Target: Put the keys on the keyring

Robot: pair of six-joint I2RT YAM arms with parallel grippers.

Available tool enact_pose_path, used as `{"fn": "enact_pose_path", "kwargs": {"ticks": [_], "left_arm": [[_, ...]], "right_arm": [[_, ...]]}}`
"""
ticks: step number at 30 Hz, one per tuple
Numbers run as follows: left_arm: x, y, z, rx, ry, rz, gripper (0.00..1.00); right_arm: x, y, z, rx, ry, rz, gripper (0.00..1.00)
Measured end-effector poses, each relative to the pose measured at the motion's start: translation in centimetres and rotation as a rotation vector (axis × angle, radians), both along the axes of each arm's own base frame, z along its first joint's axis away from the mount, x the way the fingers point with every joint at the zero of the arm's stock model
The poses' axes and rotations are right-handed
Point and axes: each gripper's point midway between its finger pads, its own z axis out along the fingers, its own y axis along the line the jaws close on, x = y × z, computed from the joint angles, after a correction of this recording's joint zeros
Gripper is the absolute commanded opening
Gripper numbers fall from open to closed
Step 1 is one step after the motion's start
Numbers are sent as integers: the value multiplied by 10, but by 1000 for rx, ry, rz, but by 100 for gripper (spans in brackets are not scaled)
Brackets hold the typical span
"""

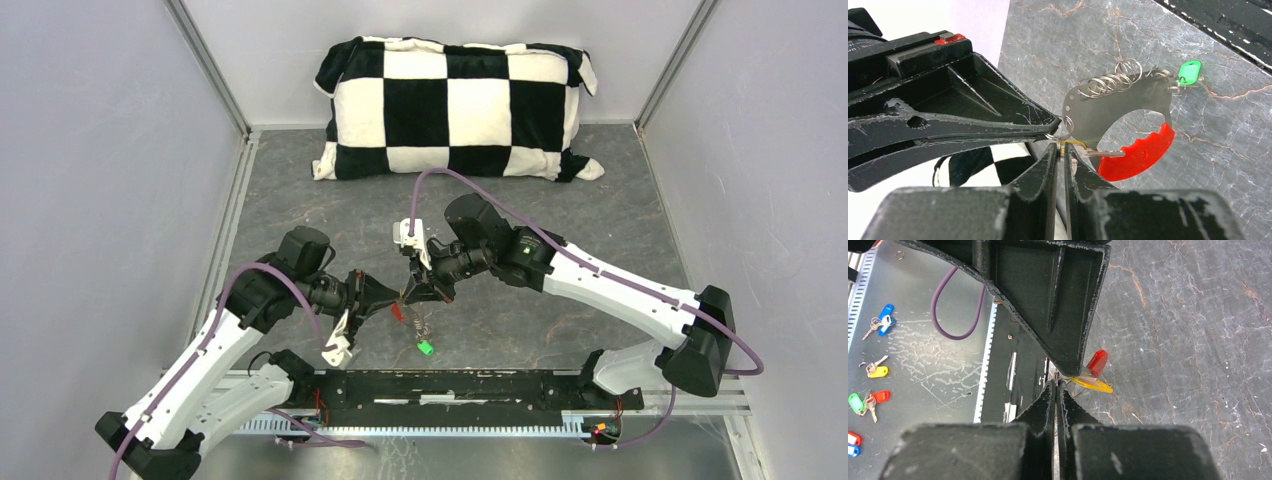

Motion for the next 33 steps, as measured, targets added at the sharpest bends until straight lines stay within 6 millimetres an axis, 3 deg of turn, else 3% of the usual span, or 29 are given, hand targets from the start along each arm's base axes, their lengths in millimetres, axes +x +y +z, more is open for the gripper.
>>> {"fn": "enact_pose_path", "kwargs": {"ticks": [16,33], "left_arm": [[3,5,5,3,-62,27,2],[3,5,7,-20,-122,19,3]], "right_arm": [[9,-3,9,51,-49,-76,0],[16,-6,14,257,-4,-242,0]]}}
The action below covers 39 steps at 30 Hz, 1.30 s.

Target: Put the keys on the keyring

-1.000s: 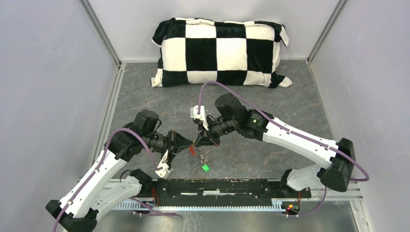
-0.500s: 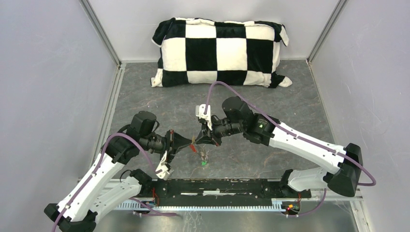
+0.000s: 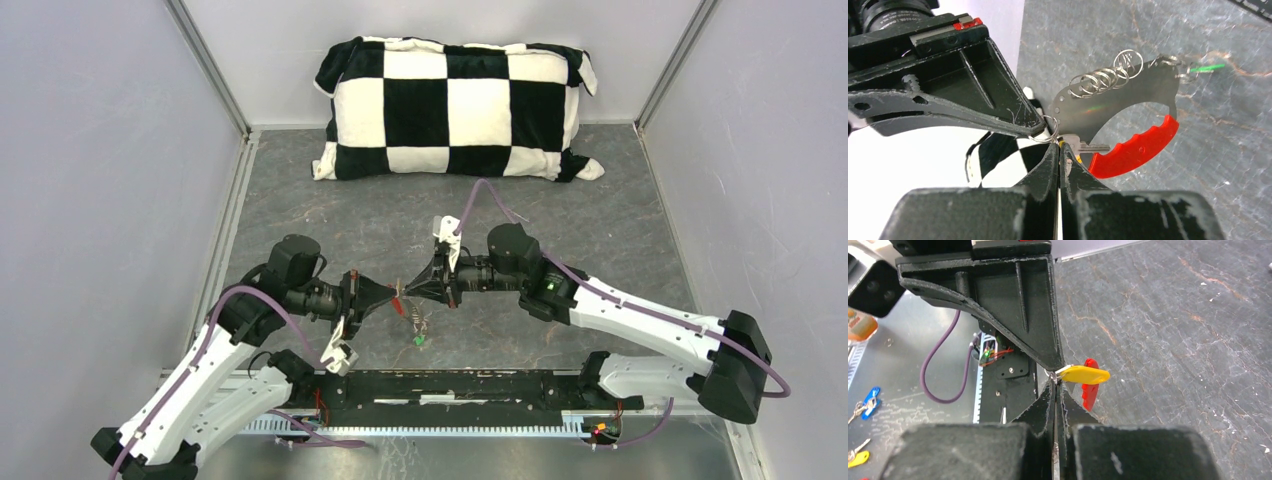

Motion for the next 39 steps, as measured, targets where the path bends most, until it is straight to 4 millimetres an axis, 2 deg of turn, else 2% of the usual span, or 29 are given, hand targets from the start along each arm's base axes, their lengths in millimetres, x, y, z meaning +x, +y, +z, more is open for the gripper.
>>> {"fn": "enact_pose_path", "kwargs": {"ticks": [8,11,14,16,19,21,23,27,34,39], "left_arm": [[5,2,1,-45,-76,34,9],[7,1,2,-50,-57,49,17],[7,0,3,-61,-10,68,23],[7,0,4,-73,28,83,30],[8,-1,6,-91,78,110,34],[9,-1,7,-98,116,132,41],[9,-1,7,-103,150,152,44],[10,0,22,-157,232,213,49],[7,-8,63,-282,479,287,52],[11,-17,58,-251,668,324,44]], "right_arm": [[5,3,3,154,41,-88,0],[6,5,10,219,27,-116,0],[6,6,16,283,7,-139,0],[7,6,20,326,-7,-154,0],[7,3,26,387,-30,-172,0],[7,-2,28,421,-45,-186,0],[6,-7,30,443,-60,-191,0],[2,-16,37,475,-115,-184,0],[-10,-21,44,501,-204,-121,0],[-21,-21,50,526,-230,-62,0]]}}
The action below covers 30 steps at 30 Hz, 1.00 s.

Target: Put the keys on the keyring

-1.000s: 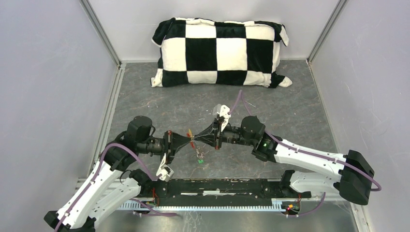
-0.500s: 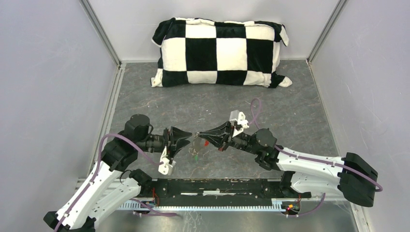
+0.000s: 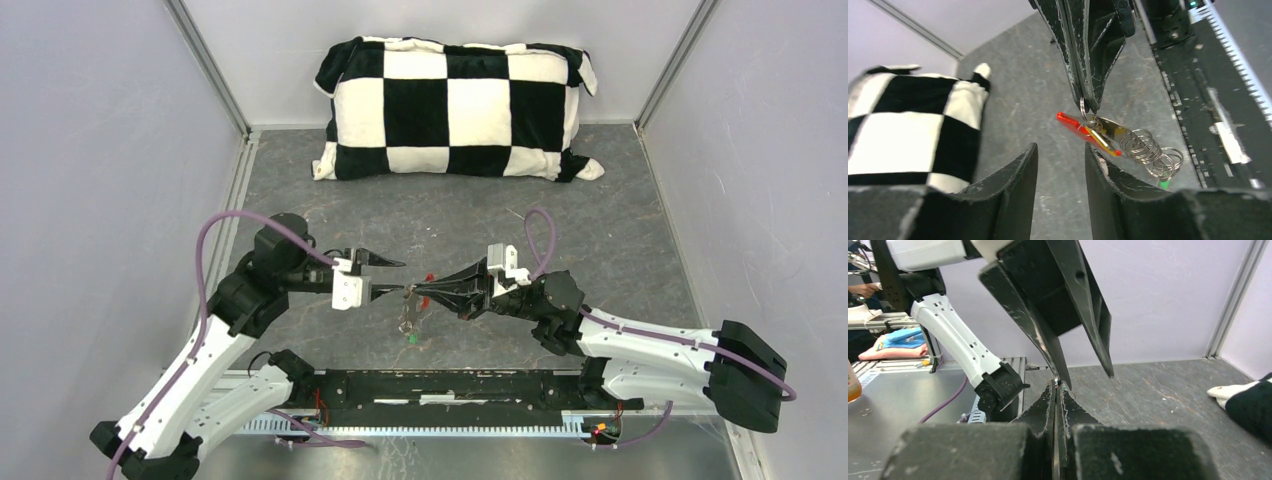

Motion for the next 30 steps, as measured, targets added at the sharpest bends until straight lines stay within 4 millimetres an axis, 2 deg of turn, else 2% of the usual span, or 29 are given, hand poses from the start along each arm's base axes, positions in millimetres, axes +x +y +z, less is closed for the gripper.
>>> {"fn": "enact_pose_path", "kwargs": {"ticks": [5,10,15,23,30], "left_arm": [[-6,-6,-13,23,158,-26,37],[-19,-6,-12,15,236,-63,36],[-27,-5,-11,18,260,-88,37],[-32,-1,-11,19,258,-83,49],[-26,1,1,-18,219,-35,43]], "right_arm": [[-6,3,2,17,-16,41,0],[-7,6,-1,10,-11,54,0],[-6,5,-1,10,-11,49,0],[-3,7,-8,-15,4,36,0],[-2,8,-16,-43,15,30,0]]}}
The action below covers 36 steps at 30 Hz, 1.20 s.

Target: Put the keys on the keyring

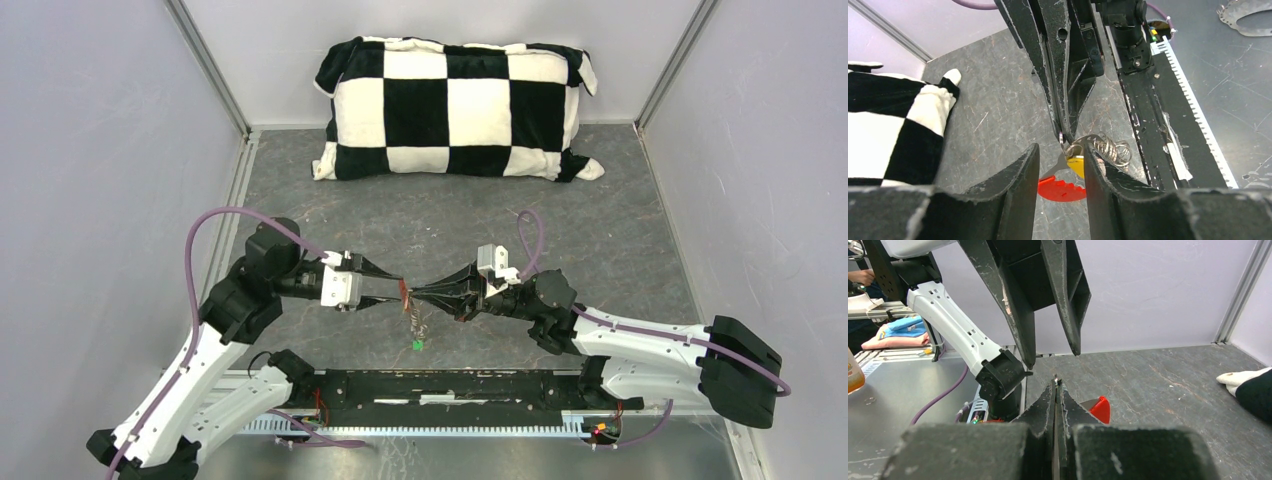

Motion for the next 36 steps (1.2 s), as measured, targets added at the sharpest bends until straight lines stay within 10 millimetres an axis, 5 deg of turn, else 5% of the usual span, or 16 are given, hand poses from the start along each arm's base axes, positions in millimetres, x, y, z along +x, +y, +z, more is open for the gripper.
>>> {"fn": "enact_pose_path", "kwargs": {"ticks": [19,26,29,32,36], "left_arm": [[9,-4,-24,33,153,61,25],[9,-5,-23,27,154,61,2],[9,-4,-26,30,156,63,2],[9,-3,-28,37,161,71,2],[10,-1,-32,51,164,82,2]], "right_arm": [[1,1,-1,-4,6,-6,0],[1,1,-1,-3,7,-8,0],[0,2,-3,-11,9,-1,0],[-1,4,-5,-29,14,10,24],[-3,9,0,-73,2,33,39]]}}
